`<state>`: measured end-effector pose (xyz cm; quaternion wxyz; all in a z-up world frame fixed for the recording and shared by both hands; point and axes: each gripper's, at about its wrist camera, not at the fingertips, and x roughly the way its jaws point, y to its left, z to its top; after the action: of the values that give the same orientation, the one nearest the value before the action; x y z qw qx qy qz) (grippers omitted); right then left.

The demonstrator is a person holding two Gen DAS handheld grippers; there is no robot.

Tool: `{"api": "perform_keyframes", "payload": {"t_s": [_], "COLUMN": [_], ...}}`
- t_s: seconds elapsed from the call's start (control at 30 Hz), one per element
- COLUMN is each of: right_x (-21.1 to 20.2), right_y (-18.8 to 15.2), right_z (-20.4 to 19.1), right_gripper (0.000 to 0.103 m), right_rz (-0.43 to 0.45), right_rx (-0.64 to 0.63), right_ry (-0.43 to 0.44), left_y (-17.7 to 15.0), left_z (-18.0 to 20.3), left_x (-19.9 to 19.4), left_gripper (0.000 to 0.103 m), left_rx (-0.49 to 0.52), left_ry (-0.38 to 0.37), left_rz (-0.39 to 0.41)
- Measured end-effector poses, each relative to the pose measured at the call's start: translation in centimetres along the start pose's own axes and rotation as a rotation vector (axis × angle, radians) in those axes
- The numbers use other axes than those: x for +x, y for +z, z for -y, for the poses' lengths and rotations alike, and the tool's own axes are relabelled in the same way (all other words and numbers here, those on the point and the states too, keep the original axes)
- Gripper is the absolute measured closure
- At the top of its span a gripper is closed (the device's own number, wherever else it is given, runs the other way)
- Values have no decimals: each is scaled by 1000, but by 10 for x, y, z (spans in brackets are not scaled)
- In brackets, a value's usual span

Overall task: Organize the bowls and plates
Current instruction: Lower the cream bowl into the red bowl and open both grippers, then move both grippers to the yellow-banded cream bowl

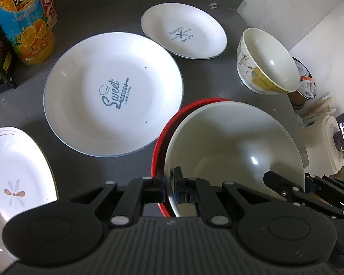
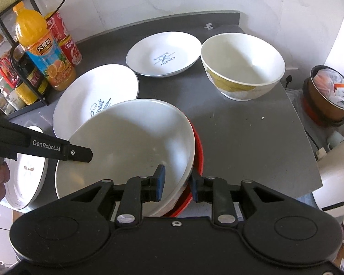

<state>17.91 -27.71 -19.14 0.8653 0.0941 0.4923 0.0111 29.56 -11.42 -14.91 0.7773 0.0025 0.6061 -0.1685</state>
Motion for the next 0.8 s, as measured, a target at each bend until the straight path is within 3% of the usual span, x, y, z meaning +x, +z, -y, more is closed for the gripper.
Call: {"api": "perform_keyframes", "payload": {"t_s": [0.37, 0.47, 0.6, 0.8], "right_x": [0, -5, -9, -15], "right_y": [4, 6, 9, 15], "right_z": [-1, 2, 7, 26], "right_gripper": [59, 48, 48, 48], "right_rz": [-11, 3, 6, 38], "right_rx": [-18, -32, -41, 14], "right_ry": [44, 47, 65, 98], "left_y": [3, 5, 10, 23], "left_z": [11, 13, 17, 25], "left_x": [0, -6, -15, -38], "left_gripper": [92, 81, 63, 45], "left_rx": [36, 41, 39, 44], "left_ry": [46, 43, 77, 82], "left_rz": [-33, -20, 8, 75]}}
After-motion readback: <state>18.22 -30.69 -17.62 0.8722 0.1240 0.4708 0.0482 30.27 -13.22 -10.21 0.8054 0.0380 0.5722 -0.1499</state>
